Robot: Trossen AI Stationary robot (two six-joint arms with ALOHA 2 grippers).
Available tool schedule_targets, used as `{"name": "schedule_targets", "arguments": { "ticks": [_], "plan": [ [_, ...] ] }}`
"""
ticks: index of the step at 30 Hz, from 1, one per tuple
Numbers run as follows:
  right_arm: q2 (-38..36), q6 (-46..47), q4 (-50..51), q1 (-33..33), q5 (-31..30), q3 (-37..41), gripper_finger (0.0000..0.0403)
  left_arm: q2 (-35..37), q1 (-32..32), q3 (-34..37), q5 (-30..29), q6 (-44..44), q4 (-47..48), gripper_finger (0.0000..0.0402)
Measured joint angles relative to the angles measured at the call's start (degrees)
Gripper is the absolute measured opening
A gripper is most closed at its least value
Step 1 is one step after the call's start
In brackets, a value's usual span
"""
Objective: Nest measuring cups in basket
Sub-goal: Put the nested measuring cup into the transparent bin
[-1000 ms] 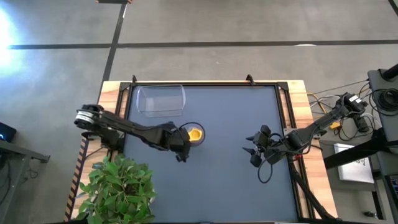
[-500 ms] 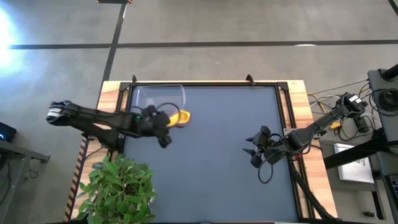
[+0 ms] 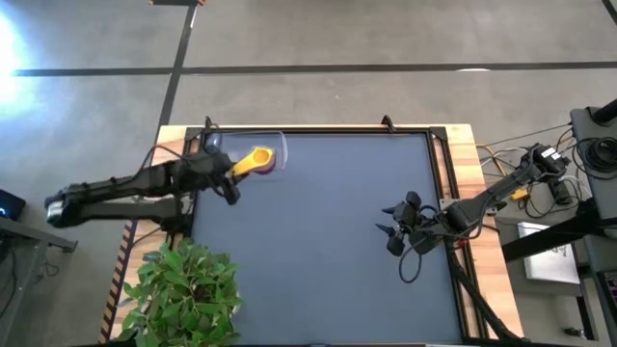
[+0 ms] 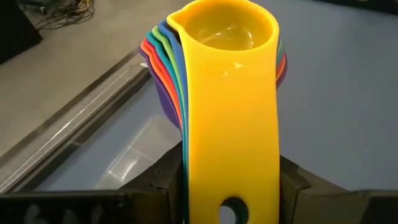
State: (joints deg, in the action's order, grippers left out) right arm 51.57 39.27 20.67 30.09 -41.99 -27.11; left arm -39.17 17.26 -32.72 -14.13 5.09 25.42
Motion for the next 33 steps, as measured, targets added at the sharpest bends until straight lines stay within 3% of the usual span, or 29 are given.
{"name": "schedule_targets", "arguments": {
  "ticks": [6,14,33],
  "plan": [
    [0.0,-1.5,0.0,0.0,-1.7,0.0,0.0231,0.4,17.1,1.6,17.2,-6.7,-3.2,0.0124],
    [0.0,-3.3,0.0,0.0,-1.7,0.0,0.0231,-7.8,34.0,1.4,34.1,-13.2,-6.1,0.0123],
    [0.0,-5.4,0.0,0.0,-1.6,0.0,0.0231,-27.6,37.6,1.4,34.3,-20.5,-14.0,0.0122]
  ]
}}
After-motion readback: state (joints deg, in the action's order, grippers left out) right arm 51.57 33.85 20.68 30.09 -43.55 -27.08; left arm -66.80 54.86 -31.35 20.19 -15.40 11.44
